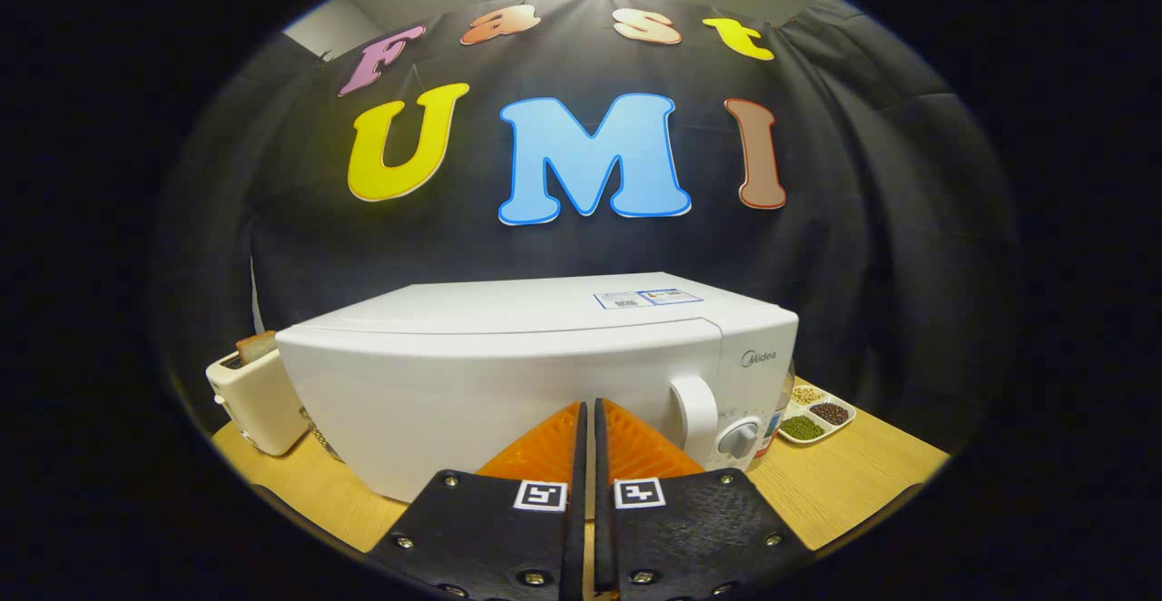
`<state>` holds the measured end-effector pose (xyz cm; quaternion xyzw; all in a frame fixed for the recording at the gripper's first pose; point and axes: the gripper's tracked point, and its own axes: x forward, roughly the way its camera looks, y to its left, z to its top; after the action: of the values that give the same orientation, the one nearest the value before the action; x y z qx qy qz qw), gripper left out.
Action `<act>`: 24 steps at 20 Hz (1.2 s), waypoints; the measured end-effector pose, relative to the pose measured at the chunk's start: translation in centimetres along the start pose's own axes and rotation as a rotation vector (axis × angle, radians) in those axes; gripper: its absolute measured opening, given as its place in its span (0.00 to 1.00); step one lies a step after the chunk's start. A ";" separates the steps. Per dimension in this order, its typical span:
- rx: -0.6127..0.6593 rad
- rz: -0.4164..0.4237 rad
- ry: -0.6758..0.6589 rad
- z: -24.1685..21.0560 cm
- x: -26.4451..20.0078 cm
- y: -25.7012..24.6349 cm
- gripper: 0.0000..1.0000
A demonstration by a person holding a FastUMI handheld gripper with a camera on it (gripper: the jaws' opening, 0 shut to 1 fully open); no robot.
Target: Open the microwave, put the food inside, and close the microwave door.
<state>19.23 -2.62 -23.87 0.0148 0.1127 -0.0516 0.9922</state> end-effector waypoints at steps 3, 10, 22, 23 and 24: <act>-0.046 0.023 -0.049 3.1 -5.2 1.2 0.05; -0.056 0.100 -0.159 13.7 -16.4 4.7 0.05; -0.071 0.020 -0.227 20.4 -23.5 3.9 0.05; -0.079 0.032 -0.247 20.5 -23.9 4.3 0.36; -0.098 0.047 -0.279 21.0 -24.8 5.2 0.68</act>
<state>0.43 4.16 2.28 -0.0383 -0.0243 -0.0244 0.9987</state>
